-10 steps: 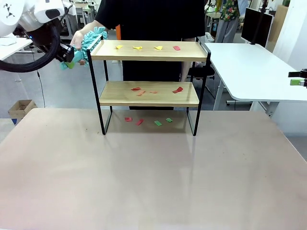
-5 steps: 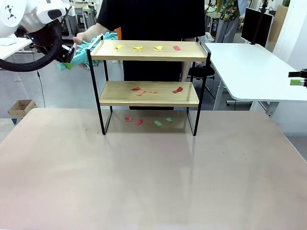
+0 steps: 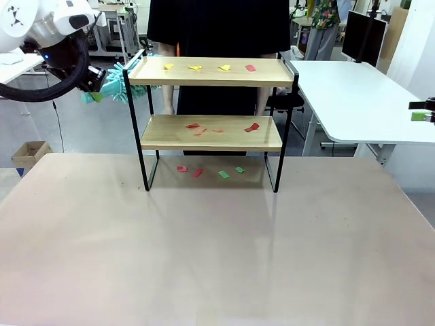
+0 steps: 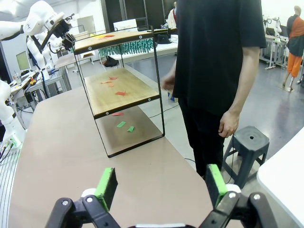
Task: Clean the shelf.
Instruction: Clean the specific section of the Shelf indicated by the human with the Duster.
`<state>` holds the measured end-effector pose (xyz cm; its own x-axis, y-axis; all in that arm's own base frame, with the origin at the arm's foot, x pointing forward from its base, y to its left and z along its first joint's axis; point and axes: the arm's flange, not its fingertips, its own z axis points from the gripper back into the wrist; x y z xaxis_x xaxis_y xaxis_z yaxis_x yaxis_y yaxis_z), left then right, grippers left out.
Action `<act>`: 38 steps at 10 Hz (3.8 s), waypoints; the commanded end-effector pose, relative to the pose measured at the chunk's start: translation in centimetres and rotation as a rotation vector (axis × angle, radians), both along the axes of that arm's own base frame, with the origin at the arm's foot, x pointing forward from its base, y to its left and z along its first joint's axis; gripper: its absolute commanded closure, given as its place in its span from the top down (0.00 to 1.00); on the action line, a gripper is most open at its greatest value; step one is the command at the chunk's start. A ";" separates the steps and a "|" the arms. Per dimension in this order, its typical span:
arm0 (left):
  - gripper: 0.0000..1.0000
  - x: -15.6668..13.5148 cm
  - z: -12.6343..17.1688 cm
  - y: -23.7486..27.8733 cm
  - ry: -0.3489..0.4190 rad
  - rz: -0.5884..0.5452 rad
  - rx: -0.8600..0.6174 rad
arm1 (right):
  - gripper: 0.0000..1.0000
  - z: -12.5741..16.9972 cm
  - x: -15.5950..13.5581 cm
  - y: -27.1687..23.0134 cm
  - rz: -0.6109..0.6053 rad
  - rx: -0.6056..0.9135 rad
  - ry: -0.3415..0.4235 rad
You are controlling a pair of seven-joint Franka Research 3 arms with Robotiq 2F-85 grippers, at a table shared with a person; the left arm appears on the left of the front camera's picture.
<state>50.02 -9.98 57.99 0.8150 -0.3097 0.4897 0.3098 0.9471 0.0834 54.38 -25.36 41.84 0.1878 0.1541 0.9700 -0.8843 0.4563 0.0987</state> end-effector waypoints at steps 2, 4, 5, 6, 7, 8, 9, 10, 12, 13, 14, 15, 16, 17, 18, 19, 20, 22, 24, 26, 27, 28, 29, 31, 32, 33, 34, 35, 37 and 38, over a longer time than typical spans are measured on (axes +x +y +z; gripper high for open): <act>0.00 0.1 0.2 0.1 -0.022 -0.011 0.003 | 1.00 0.2 -0.1 0.2 0.005 -0.003 -0.001; 0.14 0.0 0.0 0.0 -0.001 -0.001 0.000 | 1.00 0.2 -0.1 0.2 0.005 -0.003 -0.001; 0.14 -1.6 1.4 1.9 -0.023 0.038 0.045 | 1.00 0.2 -0.1 0.2 0.005 -0.003 -0.001; 0.14 -2.7 2.6 4.0 0.014 0.033 0.059 | 1.00 0.2 -0.1 0.2 0.005 -0.003 -0.001; 0.14 -3.8 3.2 5.9 0.049 0.039 0.081 | 1.00 0.2 -0.1 0.2 0.005 -0.003 -0.001; 0.14 -5.2 3.2 7.6 0.109 -0.013 0.084 | 1.00 0.2 -0.1 0.2 0.005 -0.003 -0.001; 0.14 -6.3 3.4 8.7 0.163 -0.072 0.148 | 1.00 0.2 -0.1 0.2 0.005 -0.003 -0.001; 0.14 -8.7 3.7 10.2 0.198 -0.129 0.181 | 1.00 0.2 -0.1 0.2 0.005 -0.003 -0.001; 0.14 -13.3 4.4 13.2 0.244 -0.221 0.257 | 1.00 0.2 -0.1 0.2 0.005 -0.003 -0.001; 0.14 -15.5 4.2 14.5 0.283 -0.282 0.286 | 1.00 0.2 -0.1 0.2 0.005 -0.003 -0.001; 0.14 -16.9 4.1 15.2 0.307 -0.332 0.312 | 1.00 0.2 -0.1 0.2 0.005 -0.003 -0.001; 0.14 -18.8 3.9 15.9 0.334 -0.409 0.315 | 1.00 0.2 -0.1 0.2 0.005 -0.003 -0.001; 0.14 -20.1 3.7 16.4 0.372 -0.542 0.290 | 1.00 0.2 -0.1 0.2 0.005 -0.003 -0.001; 0.14 -21.0 3.4 16.2 0.412 -0.680 0.279 | 1.00 0.2 -0.1 0.2 0.005 -0.003 -0.001; 0.14 -21.3 3.2 15.4 0.438 -0.812 0.290 | 1.00 0.2 -0.1 0.2 0.005 -0.003 -0.001; 0.14 -21.2 2.9 14.4 0.455 -0.891 0.300 | 1.00 0.2 -0.1 0.2 0.005 -0.003 -0.001; 0.14 -20.8 2.6 13.5 0.481 -0.946 0.344 | 1.00 0.2 -0.1 0.2 0.005 -0.003 -0.001; 0.14 -20.1 2.5 11.5 0.518 -1.048 0.397 | 1.00 0.2 -0.1 0.2 0.005 -0.003 -0.001; 0.14 -18.8 2.2 10.2 0.511 -1.097 0.372 | 1.00 0.2 -0.1 0.2 0.005 -0.003 -0.001; 0.14 -20.1 1.5 10.4 0.513 -1.047 0.365 | 1.00 0.2 -0.1 0.2 0.005 -0.003 -0.001; 0.14 -20.1 1.5 10.4 0.513 -1.047 0.365 | 1.00 0.2 -0.1 0.2 0.005 -0.003 -0.001; 0.14 -20.1 1.5 10.4 0.513 -1.047 0.365 | 1.00 0.2 -0.1 0.2 0.005 -0.003 -0.001; 0.14 -20.1 1.5 10.4 0.513 -1.047 0.365 | 1.00 0.2 -0.1 0.2 0.005 -0.003 -0.001; 0.14 -20.1 1.5 10.4 0.513 -1.047 0.365 | 1.00 0.2 -0.1 0.2 0.005 -0.003 -0.001; 0.14 -20.1 1.5 10.4 0.513 -1.047 0.365 | 1.00 0.2 -0.1 0.2 0.005 -0.003 -0.001; 0.14 -20.1 1.5 10.4 0.513 -1.047 0.365 | 1.00 0.2 -0.1 0.2 0.005 -0.003 -0.001; 0.14 -20.1 1.5 10.4 0.513 -1.047 0.365 | 1.00 0.2 -0.1 0.2 0.005 -0.003 -0.001; 0.14 -20.1 1.5 10.4 0.513 -1.047 0.365 | 1.00 0.2 -0.1 0.2 0.005 -0.003 -0.001; 0.14 -20.1 1.5 10.4 0.513 -1.047 0.365 | 1.00 0.2 -0.1 0.2 0.005 -0.003 -0.001; 0.14 -20.1 1.5 10.4 0.513 -1.047 0.365 | 1.00 0.2 -0.1 0.2 0.005 -0.003 -0.001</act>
